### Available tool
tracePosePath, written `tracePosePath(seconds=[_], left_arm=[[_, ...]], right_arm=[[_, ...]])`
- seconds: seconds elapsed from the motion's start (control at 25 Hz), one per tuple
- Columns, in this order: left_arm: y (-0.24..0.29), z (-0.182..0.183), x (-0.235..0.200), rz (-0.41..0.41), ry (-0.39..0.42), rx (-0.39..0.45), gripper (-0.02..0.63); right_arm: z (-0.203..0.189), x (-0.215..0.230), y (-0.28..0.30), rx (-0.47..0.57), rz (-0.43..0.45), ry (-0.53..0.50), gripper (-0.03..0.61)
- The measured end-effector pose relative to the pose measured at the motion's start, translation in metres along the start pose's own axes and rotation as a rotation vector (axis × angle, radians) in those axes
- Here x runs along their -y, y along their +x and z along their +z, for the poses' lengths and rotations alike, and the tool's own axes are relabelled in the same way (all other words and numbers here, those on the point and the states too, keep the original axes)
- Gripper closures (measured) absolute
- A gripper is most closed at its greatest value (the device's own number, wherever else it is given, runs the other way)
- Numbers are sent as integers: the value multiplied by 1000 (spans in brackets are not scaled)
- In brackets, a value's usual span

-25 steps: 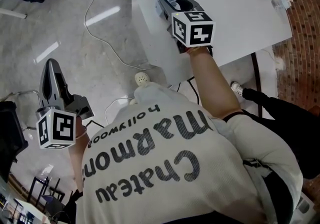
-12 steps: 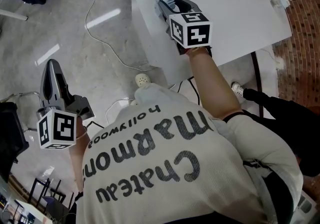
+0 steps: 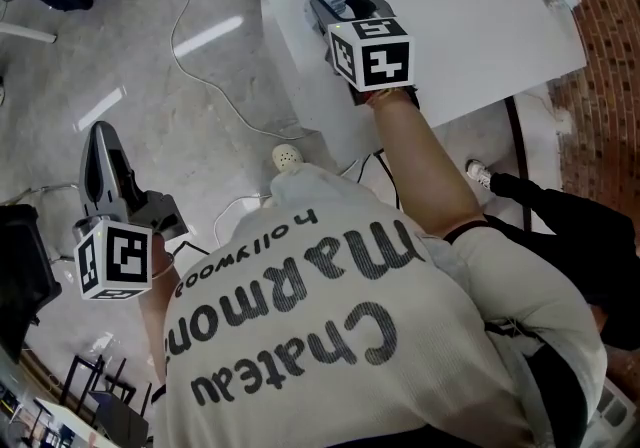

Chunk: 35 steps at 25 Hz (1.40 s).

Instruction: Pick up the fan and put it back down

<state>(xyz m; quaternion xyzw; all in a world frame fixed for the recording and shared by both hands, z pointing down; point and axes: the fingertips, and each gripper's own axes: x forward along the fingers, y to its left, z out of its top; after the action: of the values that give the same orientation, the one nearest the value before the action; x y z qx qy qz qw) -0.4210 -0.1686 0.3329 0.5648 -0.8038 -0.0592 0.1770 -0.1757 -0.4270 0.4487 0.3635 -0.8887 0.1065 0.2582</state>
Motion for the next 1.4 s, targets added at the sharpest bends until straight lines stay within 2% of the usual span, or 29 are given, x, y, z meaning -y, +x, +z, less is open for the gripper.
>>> tracePosePath(seconds=[0.32,0.56,0.92,1.2,1.4], left_arm=[[1,4,4,16,19,-5,612],[7,7,15,-9,36,9,612],[7,9,15,-2,30,2,612],[3,15,10,-19,23,20,612],[-6,18,12,-55,9,27,612]], right_arm=[[-2,0,3,4,13,-9,393],[-1,-2,3,14,32,-2,391],[3,-1,5,20,29,5,391],[25,-6,-7,69,6,10,388],[43,-12,-35,121,-4,69,388]])
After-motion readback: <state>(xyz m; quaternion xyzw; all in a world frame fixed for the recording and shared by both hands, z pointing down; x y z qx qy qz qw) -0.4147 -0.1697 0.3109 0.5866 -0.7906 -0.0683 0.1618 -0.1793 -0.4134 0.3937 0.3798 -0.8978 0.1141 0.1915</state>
